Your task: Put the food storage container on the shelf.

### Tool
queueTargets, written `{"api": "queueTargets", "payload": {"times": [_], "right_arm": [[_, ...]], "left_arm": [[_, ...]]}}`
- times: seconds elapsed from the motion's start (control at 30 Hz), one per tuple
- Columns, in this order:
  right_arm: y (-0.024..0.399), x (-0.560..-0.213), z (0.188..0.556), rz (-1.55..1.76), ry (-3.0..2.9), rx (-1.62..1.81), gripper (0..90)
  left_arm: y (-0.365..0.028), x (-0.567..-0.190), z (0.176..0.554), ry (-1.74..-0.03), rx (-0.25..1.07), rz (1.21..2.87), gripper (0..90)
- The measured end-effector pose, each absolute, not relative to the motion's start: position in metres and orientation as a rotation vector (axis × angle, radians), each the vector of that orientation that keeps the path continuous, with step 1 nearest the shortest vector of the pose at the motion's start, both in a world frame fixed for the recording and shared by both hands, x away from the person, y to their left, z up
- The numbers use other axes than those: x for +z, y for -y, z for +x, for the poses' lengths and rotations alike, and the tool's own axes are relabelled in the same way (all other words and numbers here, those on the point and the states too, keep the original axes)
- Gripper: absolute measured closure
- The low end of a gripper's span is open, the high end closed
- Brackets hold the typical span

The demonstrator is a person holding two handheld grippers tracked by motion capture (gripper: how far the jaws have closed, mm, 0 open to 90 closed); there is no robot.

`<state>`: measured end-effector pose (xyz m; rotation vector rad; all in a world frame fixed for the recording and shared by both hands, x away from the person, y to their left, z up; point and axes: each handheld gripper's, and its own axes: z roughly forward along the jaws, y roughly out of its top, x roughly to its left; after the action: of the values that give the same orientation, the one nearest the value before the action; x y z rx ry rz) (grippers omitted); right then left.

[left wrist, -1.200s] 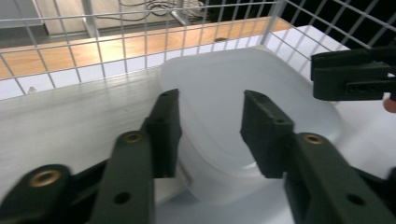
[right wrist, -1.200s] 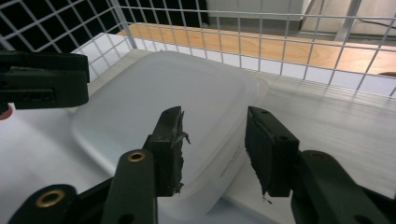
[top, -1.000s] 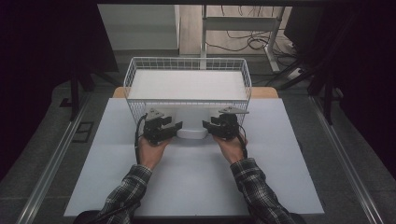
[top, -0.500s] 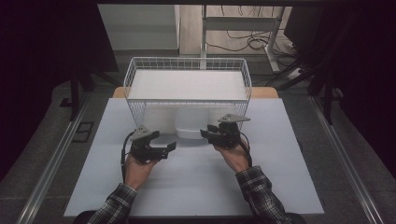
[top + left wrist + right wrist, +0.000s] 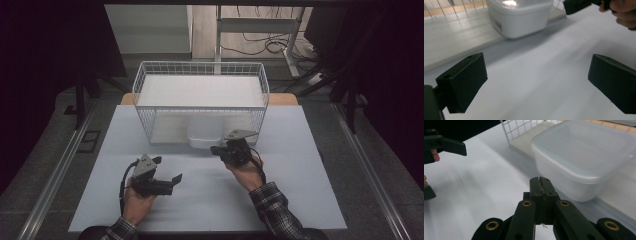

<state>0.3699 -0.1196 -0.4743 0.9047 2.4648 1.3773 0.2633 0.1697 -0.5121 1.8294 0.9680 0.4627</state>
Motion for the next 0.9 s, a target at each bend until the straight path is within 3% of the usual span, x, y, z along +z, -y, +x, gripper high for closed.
{"api": "queueTargets", "payload": {"times": [0.9], "right_arm": [[0.104,-0.508,0.400,0.943,-2.472,1.304,89.1]], "left_arm": [[-0.154,-0.526,0.254,-0.918,0.448,1.944,1.0]]}}
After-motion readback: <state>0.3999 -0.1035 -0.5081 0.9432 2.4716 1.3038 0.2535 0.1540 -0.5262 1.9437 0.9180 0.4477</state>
